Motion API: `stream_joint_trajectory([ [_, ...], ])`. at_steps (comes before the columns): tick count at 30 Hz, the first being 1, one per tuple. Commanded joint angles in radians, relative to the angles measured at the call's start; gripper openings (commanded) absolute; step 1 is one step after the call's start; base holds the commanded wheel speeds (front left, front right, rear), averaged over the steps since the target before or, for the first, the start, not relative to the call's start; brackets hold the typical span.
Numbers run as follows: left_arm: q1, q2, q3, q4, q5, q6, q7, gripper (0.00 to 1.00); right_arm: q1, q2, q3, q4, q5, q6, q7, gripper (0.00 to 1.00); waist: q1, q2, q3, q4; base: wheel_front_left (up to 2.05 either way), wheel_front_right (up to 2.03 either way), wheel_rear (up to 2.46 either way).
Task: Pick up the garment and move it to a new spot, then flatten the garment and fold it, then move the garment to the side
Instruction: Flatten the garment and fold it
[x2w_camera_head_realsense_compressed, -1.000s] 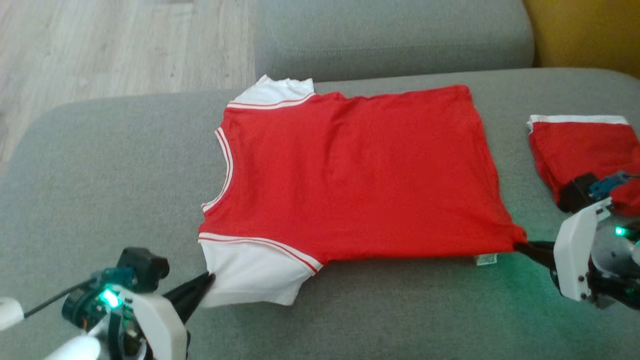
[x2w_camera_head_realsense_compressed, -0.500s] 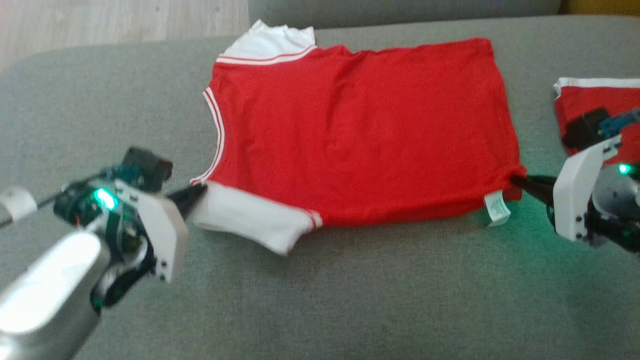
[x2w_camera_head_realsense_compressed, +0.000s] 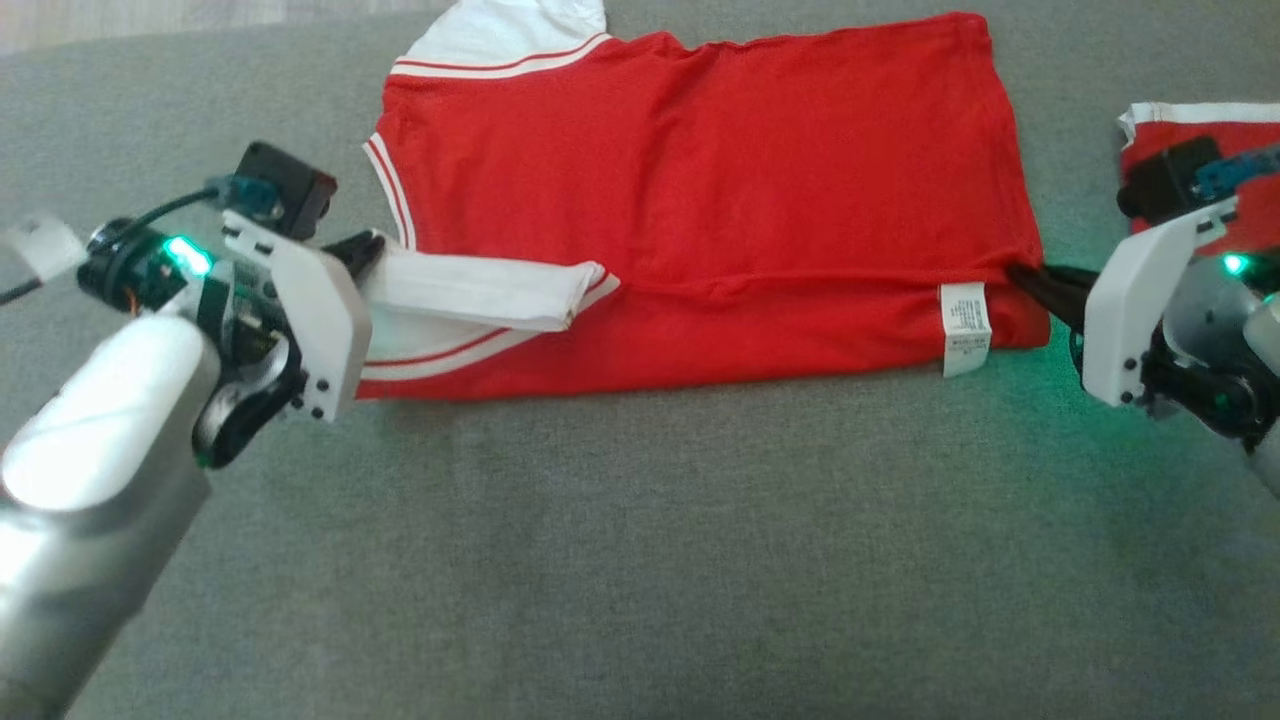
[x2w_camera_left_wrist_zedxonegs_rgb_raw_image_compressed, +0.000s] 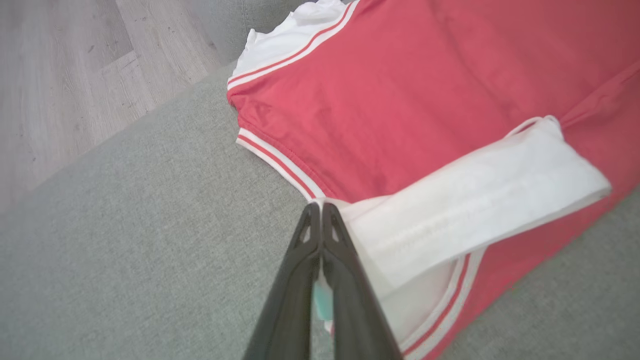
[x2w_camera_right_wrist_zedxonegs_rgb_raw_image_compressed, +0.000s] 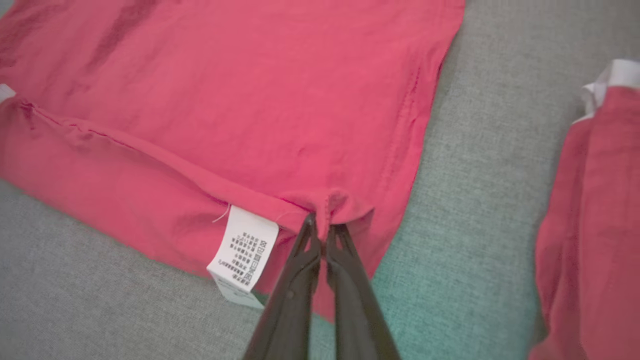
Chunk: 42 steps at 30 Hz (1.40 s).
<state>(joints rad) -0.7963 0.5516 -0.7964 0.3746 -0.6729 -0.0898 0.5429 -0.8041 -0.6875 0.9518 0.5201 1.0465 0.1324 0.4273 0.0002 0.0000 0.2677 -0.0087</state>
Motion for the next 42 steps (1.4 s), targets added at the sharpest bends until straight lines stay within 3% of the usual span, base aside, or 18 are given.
stream_joint_trajectory([
  [1,-0.079,0.027,0.037,0.002,0.017,-0.006,-0.008,0.00,-0.024,-0.010,-0.006,-0.005,-0.012,-0.002,-0.022,0.00,-0.0002,0.0000,0.007,-0.006,0.00,0.00,0.00],
  [11,-0.156,-0.039,0.008,0.165,0.043,-0.015,-0.047,0.00,-0.073,0.039,0.016,0.059,-0.019,-0.002,-0.105,0.00,-0.0002,0.0000,0.034,-0.027,0.00,0.00,0.00],
  [12,-0.160,-0.048,0.012,0.179,0.043,-0.008,-0.060,0.00,-0.080,0.043,0.015,0.069,-0.025,-0.002,-0.126,0.05,-0.0002,0.0000,0.036,-0.027,0.00,0.00,0.00],
  [13,-0.164,-0.056,0.014,0.194,0.048,0.003,-0.079,0.35,-0.085,0.048,0.013,0.082,-0.030,-0.002,-0.145,0.95,-0.0002,0.0000,0.037,-0.027,0.00,0.00,0.00],
  [14,-0.168,-0.064,0.018,0.210,0.056,0.016,-0.103,0.85,-0.090,0.055,0.010,0.095,-0.031,-0.002,-0.162,1.00,-0.0002,0.0000,0.038,-0.027,0.00,0.00,0.00],
  [15,-0.172,-0.072,0.022,0.226,0.063,0.031,-0.129,1.00,-0.094,0.062,0.008,0.108,-0.033,-0.002,-0.180,1.00,-0.0002,0.0000,0.038,-0.027,0.00,0.00,0.00],
  [18,-0.178,-0.091,0.037,0.255,0.075,0.067,-0.197,1.00,-0.104,0.073,0.004,0.133,-0.043,-0.002,-0.224,1.00,-0.0002,0.0000,0.035,-0.027,0.00,0.00,0.00],
  [23,-0.192,-0.142,0.108,0.291,0.094,0.163,-0.476,1.00,-0.126,0.104,-0.054,0.192,-0.064,-0.002,-0.427,1.00,-0.0002,0.0000,0.008,-0.023,0.00,0.00,0.00],
  [27,-0.160,-0.185,0.173,0.278,0.067,0.197,-0.690,1.00,-0.127,0.131,-0.107,0.229,-0.109,-0.002,-0.624,1.00,-0.0002,0.0000,-0.027,-0.016,0.00,0.00,0.00],
  [30,-0.109,-0.208,0.214,0.245,0.048,0.217,-0.779,1.00,-0.104,0.168,-0.187,0.239,-0.136,-0.002,-0.682,1.00,-0.0002,0.0000,-0.057,-0.010,0.00,0.00,0.00],
  [33,-0.029,-0.225,0.269,0.170,0.054,0.254,-0.802,1.00,-0.059,0.210,-0.365,0.189,-0.222,-0.002,-0.688,1.00,-0.0002,0.0000,-0.079,-0.005,0.00,0.00,0.00],
  [37,0.136,-0.253,0.352,-0.018,0.169,0.333,-0.804,1.00,0.113,0.318,-0.648,0.052,-0.427,-0.002,-0.689,1.00,-0.0002,0.0000,-0.096,0.001,0.00,0.00,0.00],
  [42,0.348,-0.319,0.409,-0.122,0.246,0.341,-0.804,1.00,0.376,0.502,-0.861,-0.138,-0.664,-0.002,-0.689,1.00,-0.0002,0.0000,-0.111,0.008,0.00,0.00,0.00],
])
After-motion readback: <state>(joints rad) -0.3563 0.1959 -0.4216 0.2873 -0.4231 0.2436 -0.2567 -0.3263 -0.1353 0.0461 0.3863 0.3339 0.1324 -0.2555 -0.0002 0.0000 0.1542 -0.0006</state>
